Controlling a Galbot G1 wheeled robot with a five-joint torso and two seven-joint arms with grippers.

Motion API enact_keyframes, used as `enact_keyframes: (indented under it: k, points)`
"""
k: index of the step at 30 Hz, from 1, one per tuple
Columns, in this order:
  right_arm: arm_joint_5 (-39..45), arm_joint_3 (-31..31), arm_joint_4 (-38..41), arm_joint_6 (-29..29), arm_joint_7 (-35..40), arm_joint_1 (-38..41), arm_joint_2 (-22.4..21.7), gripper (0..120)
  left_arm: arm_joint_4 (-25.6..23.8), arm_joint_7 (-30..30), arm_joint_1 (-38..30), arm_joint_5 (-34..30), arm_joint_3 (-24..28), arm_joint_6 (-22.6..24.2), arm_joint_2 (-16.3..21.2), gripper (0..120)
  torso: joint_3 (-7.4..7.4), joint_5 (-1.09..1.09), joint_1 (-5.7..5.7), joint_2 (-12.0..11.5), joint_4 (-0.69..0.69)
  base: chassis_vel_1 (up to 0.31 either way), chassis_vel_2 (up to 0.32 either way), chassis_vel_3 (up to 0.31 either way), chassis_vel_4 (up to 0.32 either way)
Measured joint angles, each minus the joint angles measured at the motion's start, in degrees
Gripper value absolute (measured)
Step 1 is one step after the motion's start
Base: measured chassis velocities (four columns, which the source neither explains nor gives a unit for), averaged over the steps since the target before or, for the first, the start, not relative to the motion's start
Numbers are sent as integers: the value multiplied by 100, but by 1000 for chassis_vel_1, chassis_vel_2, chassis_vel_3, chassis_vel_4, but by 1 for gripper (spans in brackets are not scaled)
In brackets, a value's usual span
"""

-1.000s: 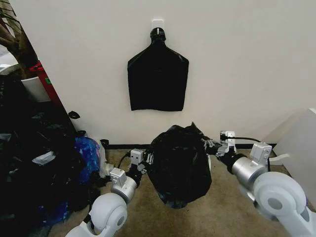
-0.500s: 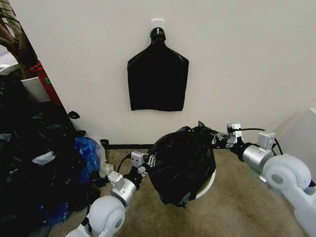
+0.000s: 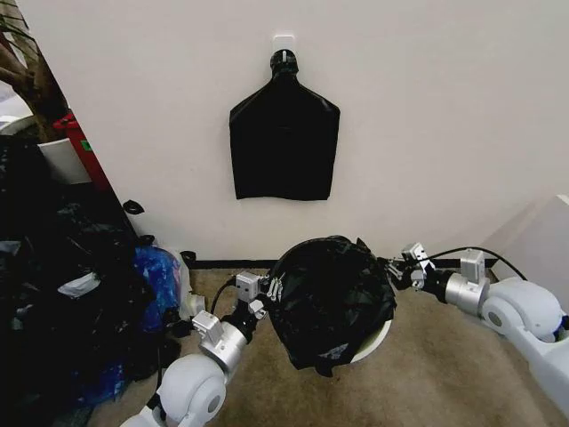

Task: Place the garbage bag over the trash bin.

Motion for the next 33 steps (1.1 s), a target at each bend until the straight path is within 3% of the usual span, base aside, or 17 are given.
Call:
enact_keyframes:
  k: [12, 19, 25, 26, 29, 33]
  points:
    - [-212, 104, -52, 487, -85, -162, 48, 3, 383, -290, -222, -1336, -83, 231, -125, 4, 0, -1, 0, 0, 0, 0, 0, 0, 0]
    - [-287, 160, -73, 543, -2, -172, 67, 26, 603, -266, -306, -1702, -113, 292, -135, 4, 0, 0, 0, 0, 1, 0, 0, 0, 0]
    - [-159, 548, 158, 558, 646, -446, 153, 52, 890, -259, -457, -1737, -160, 279, -177, 4, 0, -1, 0, 0, 0, 0, 0, 0, 0]
    - [-159, 548, 158, 558, 646, -446, 153, 52, 890, -259, -457, -1737, -160, 279, -177, 4, 0, -1, 0, 0, 0, 0, 0, 0, 0]
    - [-126, 745, 533, 423, 1449, -678, 318, 64, 972, -336, -524, -1765, -183, 263, -201, 4, 0, -1, 0, 0, 1, 0, 0, 0, 0]
    - [277, 780, 1638, -135, 3672, -1016, 832, 81, 1028, -681, -637, -1705, -121, 129, -258, 4, 0, -1, 0, 0, -1, 0, 0, 0, 0]
